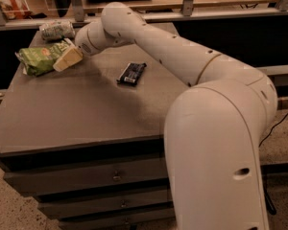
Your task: Pick green jalapeno chip bag
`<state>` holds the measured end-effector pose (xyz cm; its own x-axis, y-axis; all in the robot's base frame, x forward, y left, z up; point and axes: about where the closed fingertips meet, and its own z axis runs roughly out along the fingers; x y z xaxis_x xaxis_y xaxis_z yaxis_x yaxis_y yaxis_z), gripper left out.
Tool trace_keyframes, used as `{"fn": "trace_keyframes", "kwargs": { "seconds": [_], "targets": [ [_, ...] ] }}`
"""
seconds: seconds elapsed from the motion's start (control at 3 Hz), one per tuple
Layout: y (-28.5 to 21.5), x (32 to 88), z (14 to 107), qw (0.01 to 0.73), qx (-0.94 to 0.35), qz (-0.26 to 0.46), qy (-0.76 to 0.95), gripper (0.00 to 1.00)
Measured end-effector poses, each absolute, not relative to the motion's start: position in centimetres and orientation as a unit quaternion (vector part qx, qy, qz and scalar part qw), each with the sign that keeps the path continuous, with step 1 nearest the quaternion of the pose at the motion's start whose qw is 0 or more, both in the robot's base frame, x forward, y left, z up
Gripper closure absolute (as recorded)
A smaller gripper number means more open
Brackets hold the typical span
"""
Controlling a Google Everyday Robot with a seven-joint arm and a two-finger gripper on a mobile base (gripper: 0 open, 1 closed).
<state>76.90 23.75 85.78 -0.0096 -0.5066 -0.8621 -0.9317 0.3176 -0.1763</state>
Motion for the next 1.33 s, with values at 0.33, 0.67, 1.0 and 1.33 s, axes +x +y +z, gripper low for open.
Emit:
{"fn": "trace_keyframes", "kwargs": {
  "seconds": [0.33, 0.67, 1.0, 1.33],
  "targets": [
    [24.9, 76.8, 84.8, 0.443, -0.544, 0.238, 0.672, 0.23],
    [25.7, 76.6, 84.5, 0.436, -0.559, 0.237, 0.665, 0.46],
    [25.9, 76.4, 84.5, 0.434, -0.562, 0.235, 0.663, 0.69],
    [24.1, 76.3, 84.7, 0.436, -0.555, 0.225, 0.671, 0.94]
  ]
}}
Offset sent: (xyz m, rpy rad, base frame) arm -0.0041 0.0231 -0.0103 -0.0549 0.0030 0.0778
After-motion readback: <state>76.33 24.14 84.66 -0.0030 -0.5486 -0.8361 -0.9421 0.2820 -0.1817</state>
